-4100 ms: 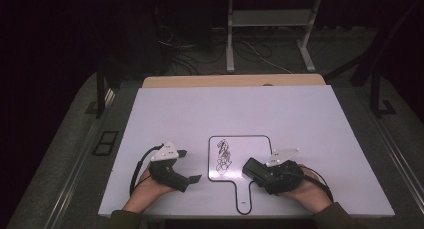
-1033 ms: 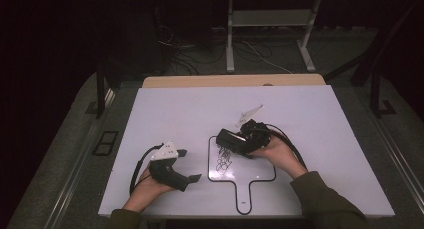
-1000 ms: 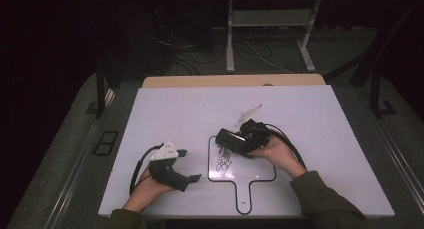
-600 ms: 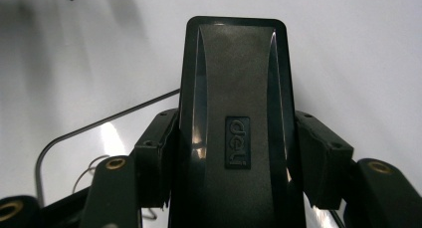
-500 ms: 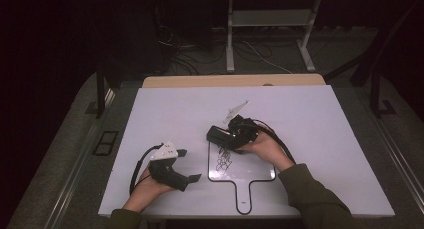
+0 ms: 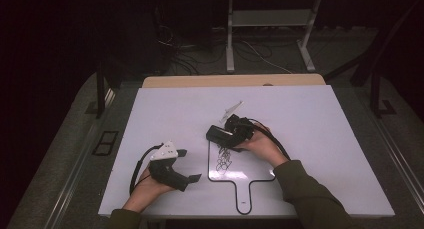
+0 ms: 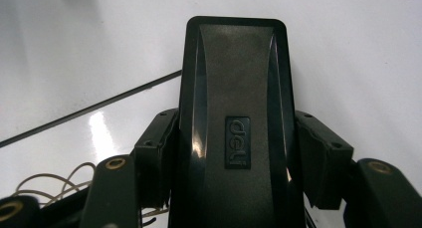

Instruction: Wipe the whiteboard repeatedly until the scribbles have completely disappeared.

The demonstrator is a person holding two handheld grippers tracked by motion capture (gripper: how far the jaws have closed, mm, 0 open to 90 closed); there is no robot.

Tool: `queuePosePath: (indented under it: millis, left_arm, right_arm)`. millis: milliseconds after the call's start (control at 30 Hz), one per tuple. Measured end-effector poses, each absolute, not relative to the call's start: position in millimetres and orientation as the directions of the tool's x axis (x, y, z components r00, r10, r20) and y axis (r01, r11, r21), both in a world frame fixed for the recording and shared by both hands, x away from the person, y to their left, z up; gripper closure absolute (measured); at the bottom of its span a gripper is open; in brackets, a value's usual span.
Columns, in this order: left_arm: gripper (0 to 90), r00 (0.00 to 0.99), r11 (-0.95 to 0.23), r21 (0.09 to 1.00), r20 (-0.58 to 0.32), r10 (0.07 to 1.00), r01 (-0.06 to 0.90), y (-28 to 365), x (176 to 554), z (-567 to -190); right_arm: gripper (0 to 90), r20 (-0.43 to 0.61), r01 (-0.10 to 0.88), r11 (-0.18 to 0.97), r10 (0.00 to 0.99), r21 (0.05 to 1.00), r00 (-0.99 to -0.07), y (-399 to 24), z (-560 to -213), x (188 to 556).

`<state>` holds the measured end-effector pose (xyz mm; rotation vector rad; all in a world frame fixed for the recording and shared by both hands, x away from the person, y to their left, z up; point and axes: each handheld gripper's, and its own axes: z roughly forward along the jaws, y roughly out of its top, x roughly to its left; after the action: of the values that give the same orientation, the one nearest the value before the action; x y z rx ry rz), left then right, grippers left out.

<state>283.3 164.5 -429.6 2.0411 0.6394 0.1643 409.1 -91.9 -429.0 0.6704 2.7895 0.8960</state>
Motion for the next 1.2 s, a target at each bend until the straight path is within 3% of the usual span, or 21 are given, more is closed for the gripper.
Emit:
queuePosePath:
  millis: [1200]
  left_arm:
    - [0.0,0.853,-0.403,0.836,-0.139,0.503,0.373,164.4,283.1,-429.2]
  right_arm:
    - [38.7,-0.022,0.284,0.775,0.358,0.565,-0.933,-86.5,-429.9,381.6]
